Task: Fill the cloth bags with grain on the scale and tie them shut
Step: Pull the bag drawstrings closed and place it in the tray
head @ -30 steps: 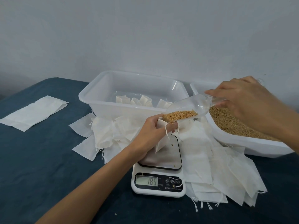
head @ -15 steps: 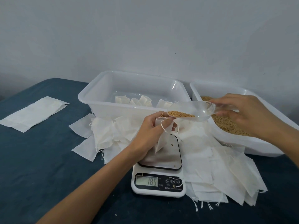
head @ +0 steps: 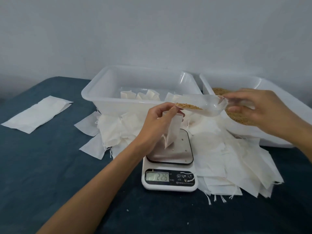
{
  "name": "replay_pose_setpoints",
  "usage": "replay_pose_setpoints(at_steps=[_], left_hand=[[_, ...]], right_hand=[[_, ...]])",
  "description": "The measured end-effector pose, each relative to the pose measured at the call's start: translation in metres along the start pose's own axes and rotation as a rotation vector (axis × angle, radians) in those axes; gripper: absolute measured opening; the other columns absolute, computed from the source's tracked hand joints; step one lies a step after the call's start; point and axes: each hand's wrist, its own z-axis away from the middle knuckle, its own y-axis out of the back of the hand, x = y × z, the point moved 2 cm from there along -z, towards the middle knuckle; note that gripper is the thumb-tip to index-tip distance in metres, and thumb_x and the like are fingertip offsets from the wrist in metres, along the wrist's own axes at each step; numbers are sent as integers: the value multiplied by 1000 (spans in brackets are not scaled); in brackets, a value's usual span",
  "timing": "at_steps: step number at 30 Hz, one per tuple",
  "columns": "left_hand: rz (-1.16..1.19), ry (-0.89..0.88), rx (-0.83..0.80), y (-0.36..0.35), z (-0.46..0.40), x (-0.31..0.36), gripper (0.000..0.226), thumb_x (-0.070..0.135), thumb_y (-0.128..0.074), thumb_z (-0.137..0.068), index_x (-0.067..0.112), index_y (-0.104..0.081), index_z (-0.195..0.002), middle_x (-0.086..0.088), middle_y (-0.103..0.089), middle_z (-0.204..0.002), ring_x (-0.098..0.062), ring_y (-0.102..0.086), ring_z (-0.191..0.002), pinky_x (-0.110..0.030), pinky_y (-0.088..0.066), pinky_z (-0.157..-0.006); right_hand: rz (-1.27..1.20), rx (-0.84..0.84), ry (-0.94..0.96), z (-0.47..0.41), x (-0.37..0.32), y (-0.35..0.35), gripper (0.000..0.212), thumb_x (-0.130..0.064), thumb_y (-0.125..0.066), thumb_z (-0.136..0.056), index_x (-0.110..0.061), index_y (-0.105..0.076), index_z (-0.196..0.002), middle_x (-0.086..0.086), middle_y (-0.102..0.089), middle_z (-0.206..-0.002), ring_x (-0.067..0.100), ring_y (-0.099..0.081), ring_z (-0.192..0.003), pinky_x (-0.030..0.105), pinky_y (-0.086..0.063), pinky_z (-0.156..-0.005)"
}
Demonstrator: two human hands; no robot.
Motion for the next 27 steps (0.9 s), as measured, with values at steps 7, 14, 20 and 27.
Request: replay_pose_setpoints(at_steps=[7, 14, 20, 27], left_hand=[[5, 44, -165, 6, -1, -4, 29, 23, -78, -92, 18, -71, -119, -7, -79, -103, -19, -75, -92, -31, -57, -85], [-87, 33, -210, 10, -2, -8, 36, 16, -78, -91, 21, -68, -124, -5, -79, -109, -21, -75, -101, -32, -57, -89], [-134, -4, -230, 13, -8, -18, 17, 32, -65, -102, 28, -75, -114, -2, -80, -109, -21, -75, -103, -24, -58, -81], [-113, -33, -154, 9, -6, -11, 27, 32, -53, -108, 22, -79, -108, -9, -80, -104, -23, -77, -98, -31, -62, -73]], right_hand=[[-15, 66, -61, 7, 24, -9, 38, -17, -71, -91, -30, -68, -126, -21, -67, -113, -20, -56, -105, 6, -42, -88], [13, 80, -244, 3, 59, -6, 29, -18, -71, -92, -19, -68, -121, -5, -70, -109, 12, -65, -107, 22, -43, -90], [214, 3, -602, -6, 106, -5, 31, -18, -68, -96, -6, -62, -123, 13, -65, -120, 30, -61, -109, 41, -48, -96], [432, -202, -689, -14, 120, -13, 25, -21, -69, -95, 1, -71, -107, 18, -71, -108, 33, -66, -97, 44, -54, -88]])
